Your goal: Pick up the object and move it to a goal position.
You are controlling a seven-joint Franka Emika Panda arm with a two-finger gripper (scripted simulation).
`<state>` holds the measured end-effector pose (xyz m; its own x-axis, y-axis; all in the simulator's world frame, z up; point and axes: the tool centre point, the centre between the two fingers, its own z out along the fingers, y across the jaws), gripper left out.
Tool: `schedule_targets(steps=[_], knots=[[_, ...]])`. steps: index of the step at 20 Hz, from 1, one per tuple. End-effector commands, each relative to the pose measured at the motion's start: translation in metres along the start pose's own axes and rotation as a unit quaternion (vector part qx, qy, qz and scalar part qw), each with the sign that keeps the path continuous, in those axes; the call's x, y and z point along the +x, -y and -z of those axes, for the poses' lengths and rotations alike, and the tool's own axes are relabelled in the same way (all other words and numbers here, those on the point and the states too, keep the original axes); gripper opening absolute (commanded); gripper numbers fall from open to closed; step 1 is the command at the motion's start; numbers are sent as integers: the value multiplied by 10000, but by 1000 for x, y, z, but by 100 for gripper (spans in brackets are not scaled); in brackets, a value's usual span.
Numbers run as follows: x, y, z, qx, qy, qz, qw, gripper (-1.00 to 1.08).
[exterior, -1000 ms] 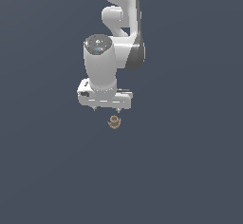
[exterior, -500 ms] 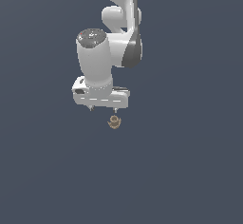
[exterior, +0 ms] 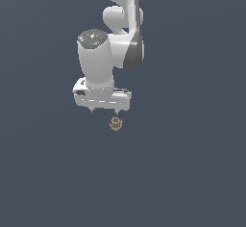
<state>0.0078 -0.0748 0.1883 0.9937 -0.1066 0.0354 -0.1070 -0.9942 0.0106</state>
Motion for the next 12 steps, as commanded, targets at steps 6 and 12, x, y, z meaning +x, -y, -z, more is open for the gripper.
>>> schedule_targets(steps=[6, 12], knots=[[-6, 9, -20, 17, 41, -352, 9994, 100], [-16, 21, -48, 30, 98, -880, 9961, 100]])
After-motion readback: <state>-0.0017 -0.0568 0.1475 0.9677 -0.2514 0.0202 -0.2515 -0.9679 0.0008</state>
